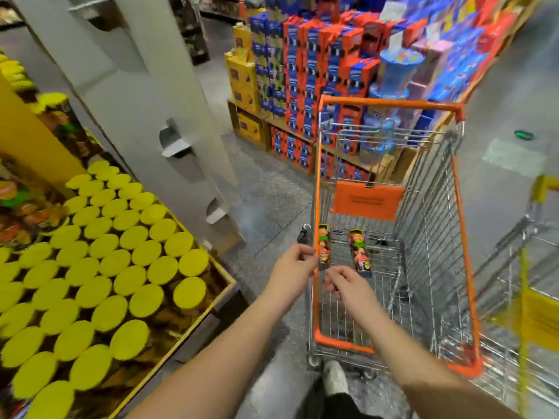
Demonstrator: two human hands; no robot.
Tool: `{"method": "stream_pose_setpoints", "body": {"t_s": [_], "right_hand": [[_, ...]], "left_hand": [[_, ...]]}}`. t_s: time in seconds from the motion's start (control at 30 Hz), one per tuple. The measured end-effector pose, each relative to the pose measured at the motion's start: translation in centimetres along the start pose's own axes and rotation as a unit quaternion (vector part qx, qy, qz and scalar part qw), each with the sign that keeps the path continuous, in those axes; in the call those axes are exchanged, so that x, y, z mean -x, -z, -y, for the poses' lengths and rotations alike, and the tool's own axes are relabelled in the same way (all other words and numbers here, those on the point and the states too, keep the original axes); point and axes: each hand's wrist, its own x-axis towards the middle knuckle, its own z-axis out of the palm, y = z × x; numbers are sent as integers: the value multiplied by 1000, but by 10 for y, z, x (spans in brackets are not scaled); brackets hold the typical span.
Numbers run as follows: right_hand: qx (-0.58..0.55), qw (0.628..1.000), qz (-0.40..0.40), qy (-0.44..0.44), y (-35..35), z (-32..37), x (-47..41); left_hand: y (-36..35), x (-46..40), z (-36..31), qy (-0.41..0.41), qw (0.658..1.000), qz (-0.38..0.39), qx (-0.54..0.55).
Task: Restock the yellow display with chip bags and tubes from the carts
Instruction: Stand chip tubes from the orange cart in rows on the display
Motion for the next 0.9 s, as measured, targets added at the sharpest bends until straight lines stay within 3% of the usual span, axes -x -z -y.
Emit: {"method": "stream_pose_setpoints", "body": {"t_s": [0.17, 0.4, 0.63, 0.9], "right_hand": [[-29, 996, -44, -69, 80, -38, -64], [8, 987, -53, -154, 143, -94, -170], [109, 967, -41, -227, 160, -168, -243], [133, 950, -64, -275, 146, -226, -326]], "left_hand": [[-90, -67, -17, 43, 998, 46, -18], [-172, -184, 15, 163, 985, 38, -30], [-205, -267, 77, 193, 956, 41, -218], [-235, -341, 154, 273, 919, 10, -284]]}}
